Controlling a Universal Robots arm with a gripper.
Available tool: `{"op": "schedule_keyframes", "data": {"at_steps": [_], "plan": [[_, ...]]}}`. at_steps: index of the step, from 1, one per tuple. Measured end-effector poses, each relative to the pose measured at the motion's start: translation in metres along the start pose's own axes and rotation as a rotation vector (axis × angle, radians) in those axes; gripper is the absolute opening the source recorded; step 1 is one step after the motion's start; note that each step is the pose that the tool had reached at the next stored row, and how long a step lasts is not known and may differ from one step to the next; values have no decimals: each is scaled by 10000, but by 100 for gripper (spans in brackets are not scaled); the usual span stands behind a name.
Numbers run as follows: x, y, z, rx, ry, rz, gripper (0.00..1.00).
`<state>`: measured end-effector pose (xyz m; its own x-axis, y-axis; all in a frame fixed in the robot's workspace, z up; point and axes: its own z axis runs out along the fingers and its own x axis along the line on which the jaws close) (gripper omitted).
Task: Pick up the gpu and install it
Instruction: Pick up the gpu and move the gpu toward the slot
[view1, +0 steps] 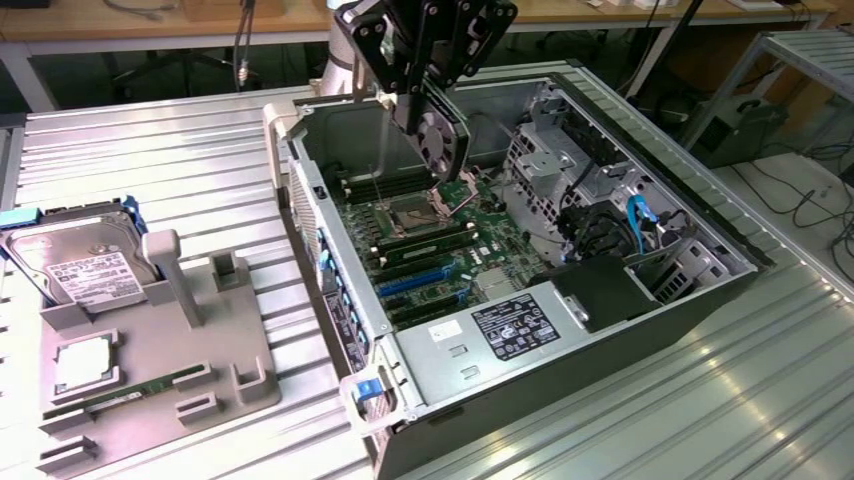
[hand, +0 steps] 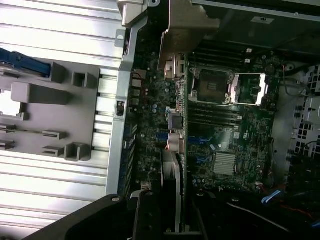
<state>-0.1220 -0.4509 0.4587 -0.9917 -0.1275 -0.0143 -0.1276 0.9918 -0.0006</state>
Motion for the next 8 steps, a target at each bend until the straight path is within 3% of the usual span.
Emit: {"op": "schedule_keyframes", "data": {"at_steps": [8], "plan": [[-108,-14,4,1,0,0,28]]}}
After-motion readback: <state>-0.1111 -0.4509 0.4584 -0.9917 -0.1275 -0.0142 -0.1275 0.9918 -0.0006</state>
